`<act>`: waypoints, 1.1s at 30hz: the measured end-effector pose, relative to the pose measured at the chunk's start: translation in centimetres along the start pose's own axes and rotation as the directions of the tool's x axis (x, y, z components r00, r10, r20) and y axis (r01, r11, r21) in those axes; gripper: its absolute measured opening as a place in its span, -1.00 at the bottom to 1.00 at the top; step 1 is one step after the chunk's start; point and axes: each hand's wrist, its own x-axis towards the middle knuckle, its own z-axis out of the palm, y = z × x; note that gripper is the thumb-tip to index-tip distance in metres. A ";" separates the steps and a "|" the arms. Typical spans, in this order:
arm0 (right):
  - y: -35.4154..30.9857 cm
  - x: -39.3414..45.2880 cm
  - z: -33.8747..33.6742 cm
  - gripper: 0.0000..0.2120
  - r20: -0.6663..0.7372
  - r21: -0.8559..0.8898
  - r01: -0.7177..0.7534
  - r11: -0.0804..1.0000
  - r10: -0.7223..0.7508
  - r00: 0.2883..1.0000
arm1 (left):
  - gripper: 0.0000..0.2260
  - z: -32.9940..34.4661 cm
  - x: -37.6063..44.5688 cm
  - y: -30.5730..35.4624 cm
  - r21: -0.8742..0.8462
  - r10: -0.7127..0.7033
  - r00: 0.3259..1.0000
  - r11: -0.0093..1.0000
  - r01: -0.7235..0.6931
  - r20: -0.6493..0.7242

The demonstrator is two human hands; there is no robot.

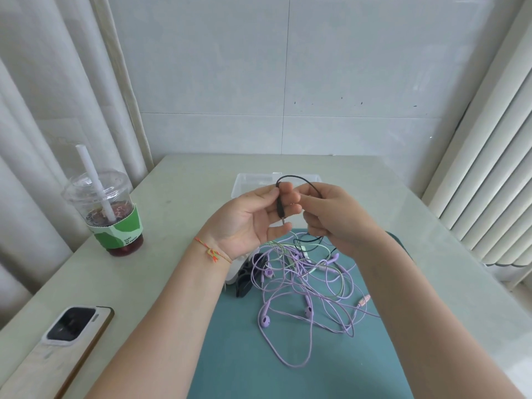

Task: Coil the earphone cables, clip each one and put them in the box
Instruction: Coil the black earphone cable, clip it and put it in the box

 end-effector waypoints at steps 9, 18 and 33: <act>-0.2 -0.1 -0.6 -0.88 0.061 -0.032 0.050 0.998 -0.048 0.997 | -0.83 -0.3 0.8 -0.2 -0.109 -0.054 0.996 0.993 0.046 -0.075; -0.7 -0.3 -0.6 -0.74 0.020 -0.007 0.022 1.000 -0.022 1.000 | -0.78 0.0 0.7 -0.2 0.059 -0.101 0.989 0.992 0.108 -0.107; -0.2 -0.5 0.9 -0.77 0.111 -0.418 -0.070 0.906 0.128 0.986 | -0.82 0.7 0.4 0.2 -0.190 0.170 0.962 0.959 -0.211 -0.212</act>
